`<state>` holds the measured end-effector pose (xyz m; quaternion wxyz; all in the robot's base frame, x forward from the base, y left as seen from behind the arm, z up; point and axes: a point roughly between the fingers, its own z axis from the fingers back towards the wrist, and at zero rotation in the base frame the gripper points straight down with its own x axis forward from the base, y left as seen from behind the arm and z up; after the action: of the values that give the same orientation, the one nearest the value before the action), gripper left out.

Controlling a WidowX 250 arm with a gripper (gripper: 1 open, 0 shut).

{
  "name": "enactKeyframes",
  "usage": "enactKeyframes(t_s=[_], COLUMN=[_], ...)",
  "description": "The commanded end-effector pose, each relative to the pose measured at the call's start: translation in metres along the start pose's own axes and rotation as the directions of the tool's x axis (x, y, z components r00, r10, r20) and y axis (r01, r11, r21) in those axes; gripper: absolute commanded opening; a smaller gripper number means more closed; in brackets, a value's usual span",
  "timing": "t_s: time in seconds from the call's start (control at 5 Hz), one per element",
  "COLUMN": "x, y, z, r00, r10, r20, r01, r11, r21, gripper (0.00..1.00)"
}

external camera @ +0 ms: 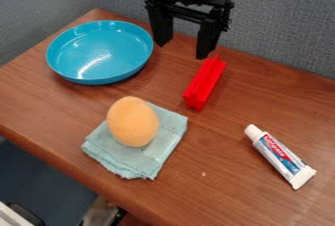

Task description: Put the yellow ball on the blue plate

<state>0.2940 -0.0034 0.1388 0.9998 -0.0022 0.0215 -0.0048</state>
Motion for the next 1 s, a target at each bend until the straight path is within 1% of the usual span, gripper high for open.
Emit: enactKeyframes(t_s=[0.0, 0.2, 0.4, 0.6, 0.8], x=[-0.005, -0.027, -0.048, -0.065, -0.078], y=[0.001, 0.005, 0.012, 0.023, 0.029], z=[-0.006, -0.008, -0.013, -0.021, -0.03], r00=[1.0, 0.997, 0.991, 0.983, 0.973], r10=[0.014, 0.068, 0.135, 0.185, 0.229], r20=[-0.019, -0.022, -0.018, 0.003, 0.021], r01=[-0.014, -0.068, -0.135, -0.185, -0.229], r11=[1.0, 0.998, 0.991, 0.983, 0.973], r21=[-0.004, -0.009, -0.01, -0.01, -0.005], gripper=[1.0, 1.0, 1.0, 1.0, 1.0])
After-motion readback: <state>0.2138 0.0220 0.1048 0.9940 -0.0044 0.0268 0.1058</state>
